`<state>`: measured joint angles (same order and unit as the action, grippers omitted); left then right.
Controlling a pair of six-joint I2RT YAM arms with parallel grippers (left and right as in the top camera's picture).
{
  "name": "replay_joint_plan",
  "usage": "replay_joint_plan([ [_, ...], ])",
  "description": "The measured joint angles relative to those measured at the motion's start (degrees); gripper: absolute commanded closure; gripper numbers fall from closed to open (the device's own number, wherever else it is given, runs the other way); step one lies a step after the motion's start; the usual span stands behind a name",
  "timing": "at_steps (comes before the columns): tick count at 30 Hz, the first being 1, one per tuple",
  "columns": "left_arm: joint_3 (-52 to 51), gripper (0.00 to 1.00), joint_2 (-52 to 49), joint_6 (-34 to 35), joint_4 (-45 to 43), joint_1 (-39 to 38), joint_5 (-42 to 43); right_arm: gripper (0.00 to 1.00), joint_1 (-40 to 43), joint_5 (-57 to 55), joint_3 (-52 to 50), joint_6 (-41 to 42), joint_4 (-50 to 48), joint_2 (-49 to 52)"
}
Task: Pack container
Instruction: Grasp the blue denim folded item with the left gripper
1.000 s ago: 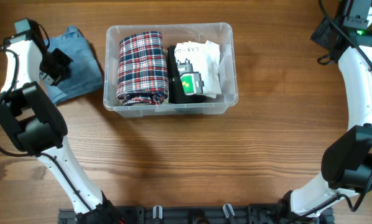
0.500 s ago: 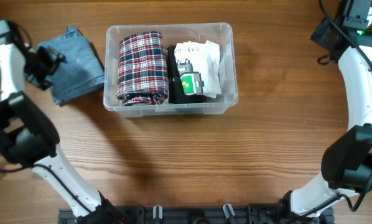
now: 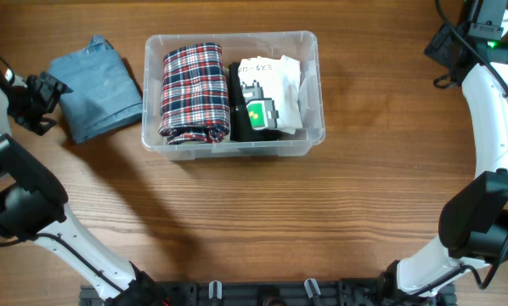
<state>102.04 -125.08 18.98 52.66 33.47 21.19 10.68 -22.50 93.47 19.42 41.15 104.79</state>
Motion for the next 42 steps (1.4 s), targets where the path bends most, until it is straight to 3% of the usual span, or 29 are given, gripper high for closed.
replay_joint_plan([
  [5, -4.17, 0.04, 0.0, -3.08, -5.79, 0.2, 2.56, 0.0, 0.0, 0.0, 0.0, 0.0, 0.0, 0.0],
  [15, -4.81, 0.01, -0.26, -7.56, -12.52, 0.2, 3.39, 0.0, 0.0, 0.0, 0.0, 0.0, 0.0, 0.0],
  [38, -4.59, 0.02, -5.33, -8.9, -16.63, 0.5, 8.46, 0.0, 0.0, 0.0, 0.0, 0.0, 0.0, 0.0],
  [42, -4.52, 0.1, -5.55, -8.87, -16.41, 0.37, 10.19, 0.0, 0.0, 0.0, -0.02, 0.0, 0.0, 0.0],
])
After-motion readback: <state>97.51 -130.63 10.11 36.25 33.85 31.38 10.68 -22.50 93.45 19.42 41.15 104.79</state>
